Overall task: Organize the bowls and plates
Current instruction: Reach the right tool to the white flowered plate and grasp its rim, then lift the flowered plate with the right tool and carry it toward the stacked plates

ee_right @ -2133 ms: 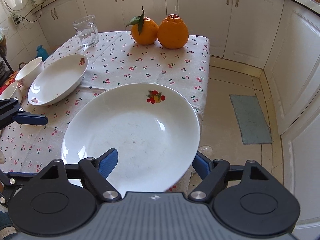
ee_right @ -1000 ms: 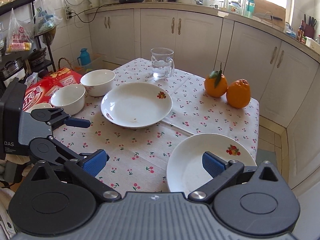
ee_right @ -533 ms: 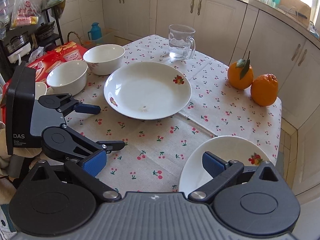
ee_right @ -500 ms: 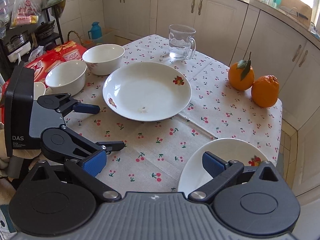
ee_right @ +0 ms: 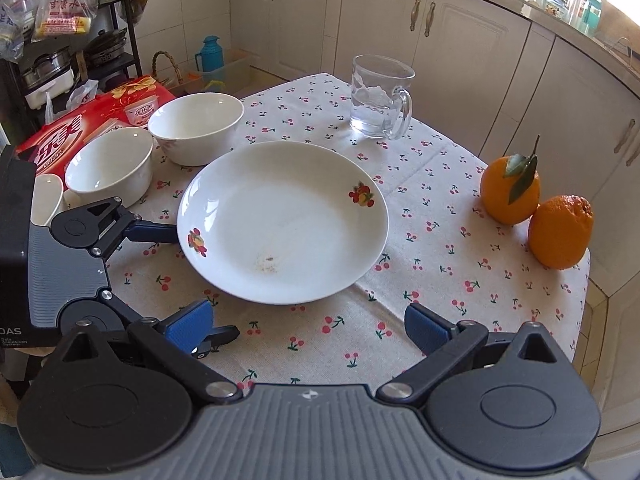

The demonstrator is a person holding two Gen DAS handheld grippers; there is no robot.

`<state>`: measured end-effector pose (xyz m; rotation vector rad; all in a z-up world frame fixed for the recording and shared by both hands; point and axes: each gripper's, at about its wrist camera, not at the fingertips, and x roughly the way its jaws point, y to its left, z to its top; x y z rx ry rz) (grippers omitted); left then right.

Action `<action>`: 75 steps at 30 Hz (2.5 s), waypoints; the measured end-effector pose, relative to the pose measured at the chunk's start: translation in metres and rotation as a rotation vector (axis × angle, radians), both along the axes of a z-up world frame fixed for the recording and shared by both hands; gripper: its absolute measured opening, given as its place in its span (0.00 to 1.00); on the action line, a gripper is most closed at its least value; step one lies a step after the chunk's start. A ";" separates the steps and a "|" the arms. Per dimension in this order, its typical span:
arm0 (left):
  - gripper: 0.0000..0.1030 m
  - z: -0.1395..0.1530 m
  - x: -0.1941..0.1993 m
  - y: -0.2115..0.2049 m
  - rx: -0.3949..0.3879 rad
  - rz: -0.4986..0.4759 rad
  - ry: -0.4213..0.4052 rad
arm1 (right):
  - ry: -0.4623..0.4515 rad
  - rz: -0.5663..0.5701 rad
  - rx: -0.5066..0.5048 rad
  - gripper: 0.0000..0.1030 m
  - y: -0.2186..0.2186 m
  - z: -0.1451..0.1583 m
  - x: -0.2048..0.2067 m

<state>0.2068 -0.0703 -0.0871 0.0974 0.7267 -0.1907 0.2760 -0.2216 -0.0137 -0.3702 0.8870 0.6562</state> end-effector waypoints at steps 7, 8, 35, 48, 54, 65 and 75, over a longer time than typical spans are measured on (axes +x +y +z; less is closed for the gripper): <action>0.99 0.001 0.008 0.002 0.002 0.033 -0.002 | 0.004 0.045 0.000 1.00 0.004 0.001 0.034; 0.99 0.000 0.008 0.002 0.003 0.033 -0.007 | 0.007 0.054 0.000 1.00 0.005 0.000 0.039; 0.80 0.004 0.011 0.007 -0.013 0.001 -0.023 | 0.201 0.306 0.042 0.79 0.065 -0.048 0.178; 0.79 0.006 0.011 0.007 0.003 -0.013 -0.019 | 0.304 0.349 0.110 0.76 0.062 -0.055 0.183; 0.79 0.007 0.010 0.008 0.014 -0.030 -0.013 | 0.304 0.338 0.111 0.76 0.059 -0.053 0.179; 0.77 0.015 -0.009 0.006 0.046 -0.098 -0.013 | 0.303 0.296 0.136 0.76 0.044 -0.044 0.157; 0.77 0.033 -0.037 0.003 0.046 -0.155 0.000 | 0.290 0.256 0.164 0.76 0.028 -0.027 0.119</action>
